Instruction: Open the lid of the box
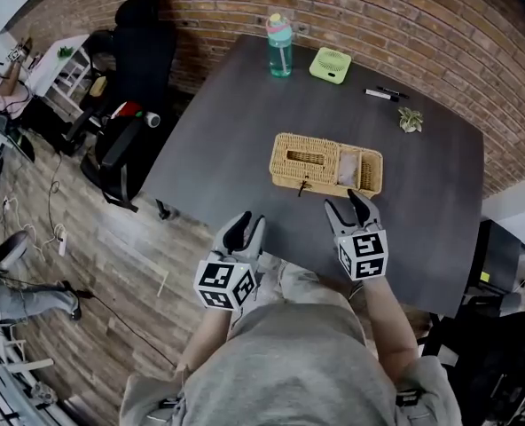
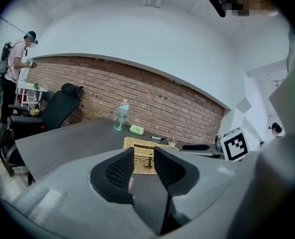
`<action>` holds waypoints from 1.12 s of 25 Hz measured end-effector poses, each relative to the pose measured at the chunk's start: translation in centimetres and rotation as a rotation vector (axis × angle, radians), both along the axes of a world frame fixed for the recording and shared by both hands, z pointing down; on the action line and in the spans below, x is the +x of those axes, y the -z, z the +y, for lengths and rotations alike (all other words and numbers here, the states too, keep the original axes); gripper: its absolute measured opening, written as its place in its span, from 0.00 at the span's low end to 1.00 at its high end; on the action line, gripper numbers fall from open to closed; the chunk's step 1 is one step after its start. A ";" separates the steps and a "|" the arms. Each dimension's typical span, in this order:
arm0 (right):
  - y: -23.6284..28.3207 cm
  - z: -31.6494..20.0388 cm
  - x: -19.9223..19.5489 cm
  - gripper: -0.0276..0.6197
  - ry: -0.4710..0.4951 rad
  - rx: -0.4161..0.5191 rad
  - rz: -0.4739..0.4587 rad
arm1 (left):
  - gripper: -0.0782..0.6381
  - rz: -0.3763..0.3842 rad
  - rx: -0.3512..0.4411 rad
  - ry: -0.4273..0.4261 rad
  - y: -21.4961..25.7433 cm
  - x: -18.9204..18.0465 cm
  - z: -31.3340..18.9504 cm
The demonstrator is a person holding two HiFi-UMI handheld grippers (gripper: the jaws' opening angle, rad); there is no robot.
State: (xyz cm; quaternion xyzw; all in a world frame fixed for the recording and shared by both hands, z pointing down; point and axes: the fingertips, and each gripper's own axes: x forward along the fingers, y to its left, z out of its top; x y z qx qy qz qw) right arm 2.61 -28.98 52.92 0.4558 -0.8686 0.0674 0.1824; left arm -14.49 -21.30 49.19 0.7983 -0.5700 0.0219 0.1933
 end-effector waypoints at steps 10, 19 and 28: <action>-4.1 -3.9 -0.4 0.39 0.013 -0.062 0.117 | 0.28 0.001 -0.019 0.002 -0.1 -0.1 -4.0; -6.1 -5.3 -0.8 0.39 0.028 -0.081 0.239 | 0.28 -0.004 -0.033 0.009 -0.3 -0.5 -5.5; -7.1 -5.9 -1.0 0.39 0.019 -0.098 0.265 | 0.28 -0.008 -0.036 0.016 -0.4 -1.0 -6.2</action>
